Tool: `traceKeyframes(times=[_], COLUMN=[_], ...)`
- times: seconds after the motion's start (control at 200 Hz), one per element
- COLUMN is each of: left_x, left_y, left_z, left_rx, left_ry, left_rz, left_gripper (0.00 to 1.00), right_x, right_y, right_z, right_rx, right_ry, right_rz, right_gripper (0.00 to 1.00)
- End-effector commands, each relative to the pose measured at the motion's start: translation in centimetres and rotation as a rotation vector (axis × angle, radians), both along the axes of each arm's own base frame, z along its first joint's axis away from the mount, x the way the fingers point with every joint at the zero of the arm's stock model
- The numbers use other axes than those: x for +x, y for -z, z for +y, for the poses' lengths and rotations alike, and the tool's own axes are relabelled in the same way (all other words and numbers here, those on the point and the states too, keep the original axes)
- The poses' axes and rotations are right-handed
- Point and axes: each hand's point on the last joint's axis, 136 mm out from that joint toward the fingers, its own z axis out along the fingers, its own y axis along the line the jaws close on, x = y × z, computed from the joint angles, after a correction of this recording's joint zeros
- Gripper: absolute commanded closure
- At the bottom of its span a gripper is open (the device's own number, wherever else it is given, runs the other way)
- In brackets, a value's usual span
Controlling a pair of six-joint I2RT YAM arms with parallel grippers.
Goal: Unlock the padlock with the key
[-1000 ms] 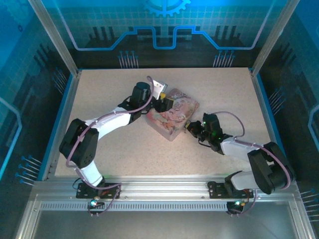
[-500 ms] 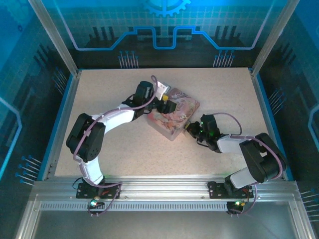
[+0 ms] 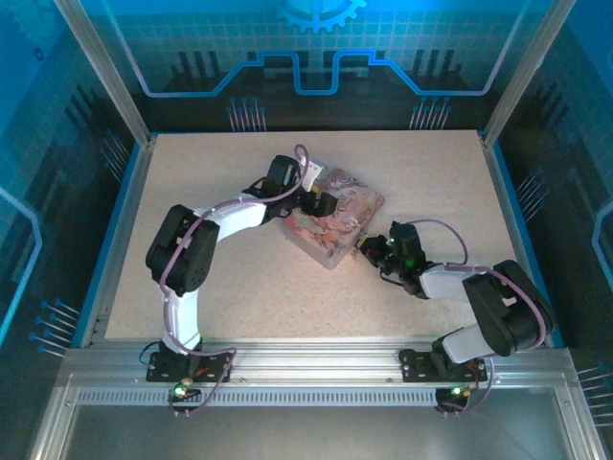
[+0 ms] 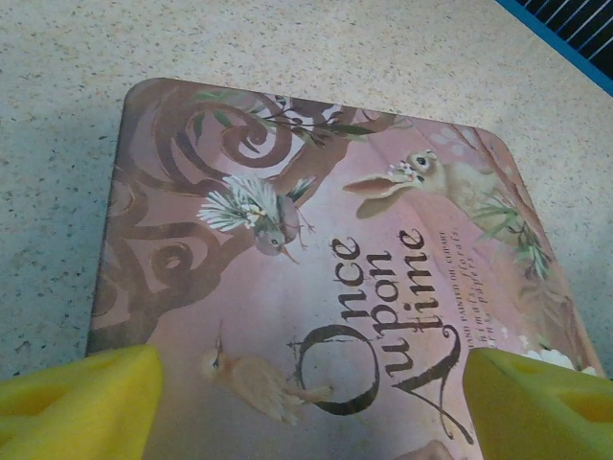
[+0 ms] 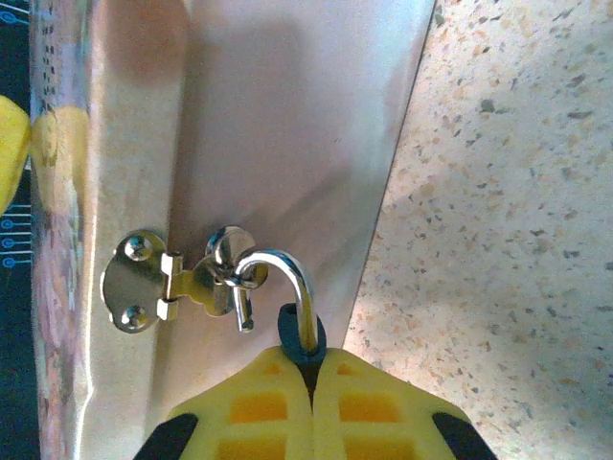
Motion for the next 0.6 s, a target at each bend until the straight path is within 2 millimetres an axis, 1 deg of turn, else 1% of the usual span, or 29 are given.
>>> traceKeyframes(times=[0.0, 0.275, 0.38, 0.595], left_x=[-1.1, -2.0, -2.2, -2.2], left_y=[3.0, 6.0, 6.5, 7.2], left_z=[0.5, 1.6, 1.6, 1.6], left_rx=[0.036, 0.099, 0.096, 0.106], left_ry=[-0.008, -0.031, -0.031, -0.032], left_rz=[0.083, 0.147, 0.157, 0.165], left_gripper=[0.17, 0.18, 0.19, 0.20], right_x=[0.5, 1.1, 1.3, 1.7], right_y=[-0.6, -1.2, -1.2, -2.3], right_z=[-0.9, -1.2, -1.6, -1.3], right_rx=[0.015, 0.048, 0.056, 0.080], right_ry=[0.051, 0.097, 0.128, 0.137], right_rz=[-0.022, -0.035, -0.033, -0.051], right_gripper=[1.00, 1.00, 1.00, 1.00])
